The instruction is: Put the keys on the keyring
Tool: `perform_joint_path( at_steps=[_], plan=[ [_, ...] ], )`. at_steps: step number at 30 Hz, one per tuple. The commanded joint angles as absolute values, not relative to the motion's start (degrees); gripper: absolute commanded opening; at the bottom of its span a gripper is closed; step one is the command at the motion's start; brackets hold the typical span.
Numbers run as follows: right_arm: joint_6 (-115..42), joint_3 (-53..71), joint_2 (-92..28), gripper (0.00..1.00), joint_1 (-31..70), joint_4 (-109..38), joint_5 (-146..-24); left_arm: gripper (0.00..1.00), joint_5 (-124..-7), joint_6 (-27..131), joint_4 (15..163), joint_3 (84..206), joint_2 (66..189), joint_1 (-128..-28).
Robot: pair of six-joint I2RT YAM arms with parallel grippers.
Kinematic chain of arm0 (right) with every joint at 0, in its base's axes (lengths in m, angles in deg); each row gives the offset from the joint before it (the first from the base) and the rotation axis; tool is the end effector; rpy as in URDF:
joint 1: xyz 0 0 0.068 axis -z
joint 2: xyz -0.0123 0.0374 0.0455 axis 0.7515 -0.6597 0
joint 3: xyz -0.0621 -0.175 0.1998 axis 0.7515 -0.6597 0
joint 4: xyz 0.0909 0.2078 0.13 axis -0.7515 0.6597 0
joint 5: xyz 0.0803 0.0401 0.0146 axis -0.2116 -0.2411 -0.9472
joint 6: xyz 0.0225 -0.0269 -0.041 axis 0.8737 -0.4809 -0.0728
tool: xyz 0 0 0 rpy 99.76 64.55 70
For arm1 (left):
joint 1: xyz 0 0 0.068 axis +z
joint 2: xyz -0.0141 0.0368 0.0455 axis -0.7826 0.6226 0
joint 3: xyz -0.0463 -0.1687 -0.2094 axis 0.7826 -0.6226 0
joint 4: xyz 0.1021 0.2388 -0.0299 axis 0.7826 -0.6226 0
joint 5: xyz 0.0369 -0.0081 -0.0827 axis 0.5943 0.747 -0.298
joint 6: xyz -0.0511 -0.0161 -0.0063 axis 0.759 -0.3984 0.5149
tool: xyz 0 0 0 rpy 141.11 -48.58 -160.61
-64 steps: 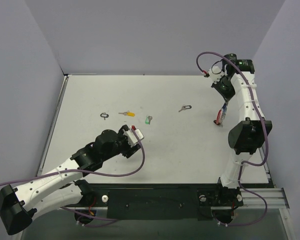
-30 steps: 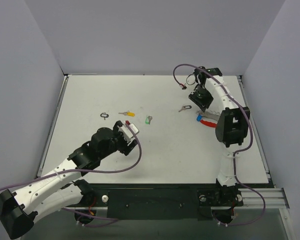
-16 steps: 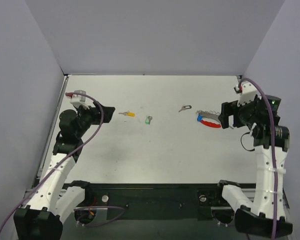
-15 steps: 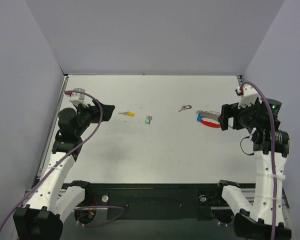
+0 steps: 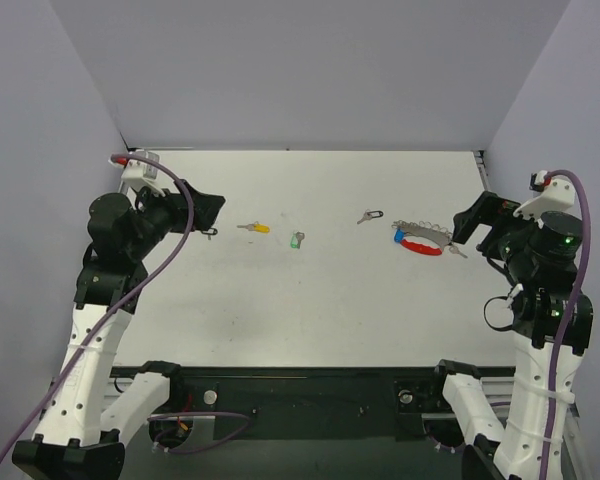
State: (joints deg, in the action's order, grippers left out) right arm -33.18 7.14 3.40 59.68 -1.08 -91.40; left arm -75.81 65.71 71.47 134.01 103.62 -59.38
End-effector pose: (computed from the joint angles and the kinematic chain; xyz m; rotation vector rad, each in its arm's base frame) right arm 0.1316 -0.0164 0.4566 0.1229 1.6903 0.2047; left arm 0.1894 -0.0377 0.4098 -0.0053 1.7098 -0.6990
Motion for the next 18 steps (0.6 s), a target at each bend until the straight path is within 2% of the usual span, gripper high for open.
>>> perform_joint_path(
  at_steps=[1, 18],
  plan=[
    [-29.4, 8.68, 3.58, 0.98, 59.97, -2.32, -87.86, 0.94, -75.12, 62.04, 65.32, 137.55, 102.13, -59.58],
    [-26.24, 5.69, 2.09, 0.98, 61.73, -4.69, -94.19, 0.94, -72.74, 58.78, 70.15, 129.21, 98.7, -59.58]
  ],
)
